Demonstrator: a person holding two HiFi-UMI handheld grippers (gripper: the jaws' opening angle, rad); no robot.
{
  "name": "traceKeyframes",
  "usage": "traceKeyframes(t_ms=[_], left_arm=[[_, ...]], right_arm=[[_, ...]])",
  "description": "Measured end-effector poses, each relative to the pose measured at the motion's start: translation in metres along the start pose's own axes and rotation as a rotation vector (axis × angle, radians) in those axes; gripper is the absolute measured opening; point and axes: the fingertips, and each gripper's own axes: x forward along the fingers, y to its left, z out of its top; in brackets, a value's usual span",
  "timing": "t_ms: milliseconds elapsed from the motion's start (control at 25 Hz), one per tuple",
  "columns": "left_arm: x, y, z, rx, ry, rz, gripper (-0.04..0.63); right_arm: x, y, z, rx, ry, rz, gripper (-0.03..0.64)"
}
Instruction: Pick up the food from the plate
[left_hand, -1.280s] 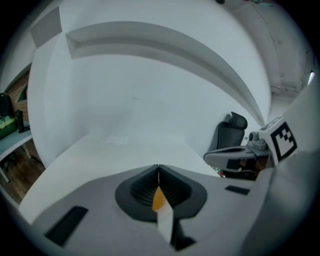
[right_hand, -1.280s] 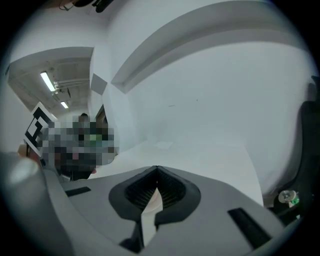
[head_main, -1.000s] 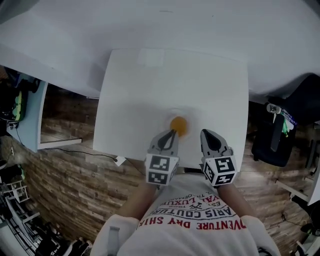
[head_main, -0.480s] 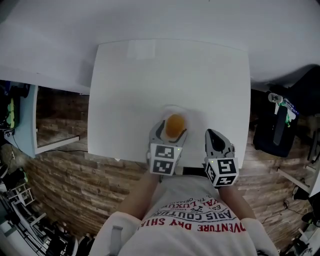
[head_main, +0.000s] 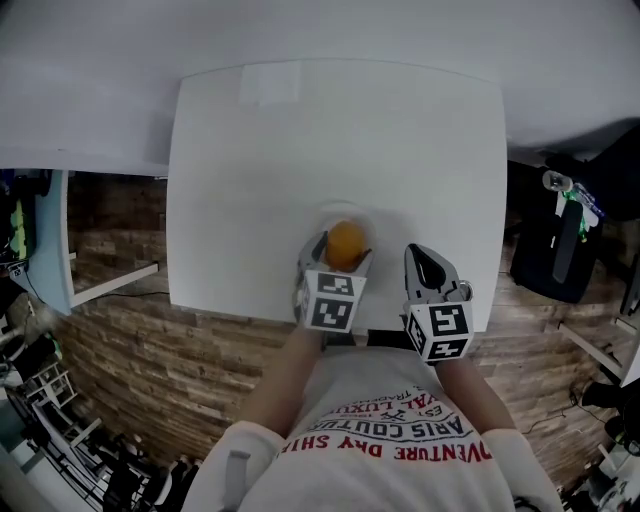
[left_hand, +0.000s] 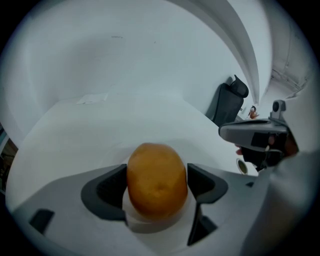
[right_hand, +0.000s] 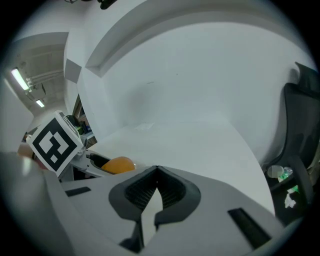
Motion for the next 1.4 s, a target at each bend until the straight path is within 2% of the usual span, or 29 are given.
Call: traceKeyframes(t_ms=[320,560,840,1160,1400], left_arm=[[0.006,-0.001,-0.001,0.044,0.019,0.029,0.365],[-0.004,-0.001,0.013,0.043,-0.035,0.039,0.362],[-0.040,-0.001,0.052,0.035,-0.187,0.041,0.362],[-0.099,-0.001,0.100,0.028,-0.386,0.048,0.362],[-0.153,0.001,0.136,0.080,-0.543,0.094,0.362]], right_arm=[[-0.009,-0.009,0.002,0.015,-0.008,-0.019,0.011],[-0.015,-0.012,0.006,0.014,-0.017,-0.021,0.011],[-0.023,-0.005,0.028,-0.008,-0.062,-0.007,0.011],[-0.049,0.007,0.075,-0.032,-0.180,0.004,0.011],[-0.068,0.021,0.112,-0.064,-0.280,0.010,0.011]])
